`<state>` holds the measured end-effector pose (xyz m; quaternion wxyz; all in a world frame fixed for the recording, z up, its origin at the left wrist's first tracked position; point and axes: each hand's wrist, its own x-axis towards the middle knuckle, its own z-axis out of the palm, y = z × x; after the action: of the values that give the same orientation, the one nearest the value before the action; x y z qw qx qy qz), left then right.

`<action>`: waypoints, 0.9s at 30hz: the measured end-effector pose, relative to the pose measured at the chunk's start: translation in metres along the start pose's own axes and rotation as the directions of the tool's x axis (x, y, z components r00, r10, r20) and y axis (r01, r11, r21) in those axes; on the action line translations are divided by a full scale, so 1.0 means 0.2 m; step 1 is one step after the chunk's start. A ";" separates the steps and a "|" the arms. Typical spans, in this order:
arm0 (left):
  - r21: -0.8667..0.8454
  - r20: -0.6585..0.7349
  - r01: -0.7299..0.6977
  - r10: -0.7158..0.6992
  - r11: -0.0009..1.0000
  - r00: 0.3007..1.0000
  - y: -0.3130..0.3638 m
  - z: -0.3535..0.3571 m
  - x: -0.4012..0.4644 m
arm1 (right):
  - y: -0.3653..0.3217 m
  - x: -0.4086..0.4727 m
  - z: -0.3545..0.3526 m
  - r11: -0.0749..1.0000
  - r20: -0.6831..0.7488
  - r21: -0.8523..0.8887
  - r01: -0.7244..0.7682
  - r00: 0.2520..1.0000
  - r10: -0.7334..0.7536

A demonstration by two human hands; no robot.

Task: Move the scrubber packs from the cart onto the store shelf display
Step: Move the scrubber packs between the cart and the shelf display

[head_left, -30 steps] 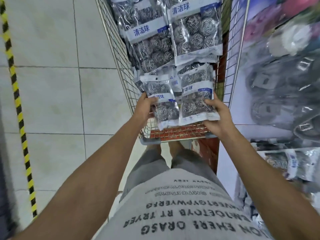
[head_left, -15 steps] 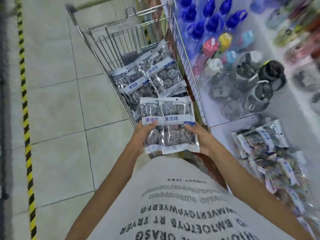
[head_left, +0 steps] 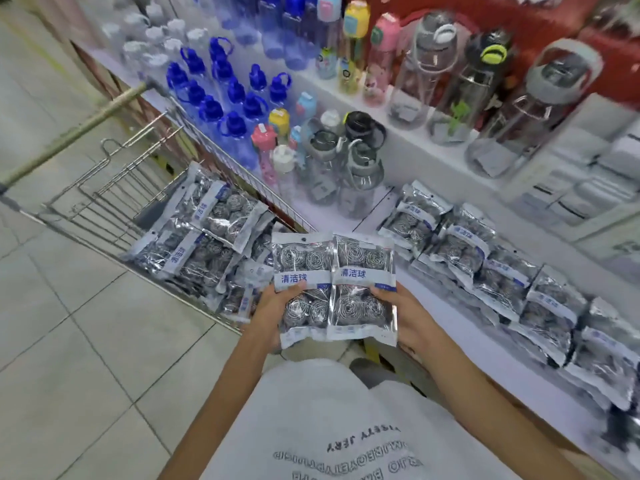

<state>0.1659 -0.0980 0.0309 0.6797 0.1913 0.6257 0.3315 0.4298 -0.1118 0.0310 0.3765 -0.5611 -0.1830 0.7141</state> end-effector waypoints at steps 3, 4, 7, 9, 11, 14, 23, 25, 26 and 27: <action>0.065 0.081 -0.017 0.012 0.998 0.997 0.00 0.22 -0.03 | 0.02 -0.12 -0.21 0.995 -0.063 0.078 0.057 0.997 -0.052; 0.095 0.093 -0.012 0.004 0.995 0.996 -0.02 0.29 -0.03 | 0.02 -0.16 -0.28 0.992 -0.098 0.104 0.076 0.993 -0.066; 0.198 0.112 -0.027 0.004 0.980 0.994 -0.08 0.49 -0.02 | 0.04 -0.29 -0.48 0.966 -0.179 0.233 0.109 0.981 -0.068; 0.246 0.185 -0.032 -0.015 0.969 0.983 -0.12 0.63 -0.01 | 0.05 -0.36 -0.61 0.938 -0.240 0.316 0.143 0.968 -0.066; 0.265 0.239 -0.060 -0.005 0.962 0.971 -0.15 0.77 -0.05 | 0.05 -0.42 -0.73 0.923 -0.293 0.350 0.159 0.955 -0.053; 0.242 0.229 -0.020 -0.037 0.970 0.973 -0.19 0.94 -0.05 | 0.05 -0.49 -0.88 0.909 -0.346 0.378 0.174 0.938 -0.035; 0.310 0.203 0.012 -0.079 0.951 0.976 -0.13 1.20 0.09 | -0.06 -0.43 -1.14 0.894 -0.552 0.364 0.263 0.833 -0.020; 0.313 0.215 0.008 -0.079 0.950 0.973 -0.07 1.26 0.12 | -0.10 -0.38 -1.17 0.900 -0.580 0.353 0.255 0.814 -0.004; 0.303 0.225 0.016 -0.088 0.953 0.970 -0.05 1.28 0.17 | -0.12 -0.35 -1.18 0.905 -0.592 0.346 0.246 0.806 0.007; 0.311 0.239 0.013 -0.092 0.950 0.967 -0.03 1.30 0.20 | -0.15 -0.31 -1.19 0.911 -0.603 0.338 0.237 0.798 0.017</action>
<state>0.4214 -0.0333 0.0354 0.7239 0.3182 0.5835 0.1851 0.6686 -0.1778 0.0203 0.5620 -0.6557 0.0595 0.5007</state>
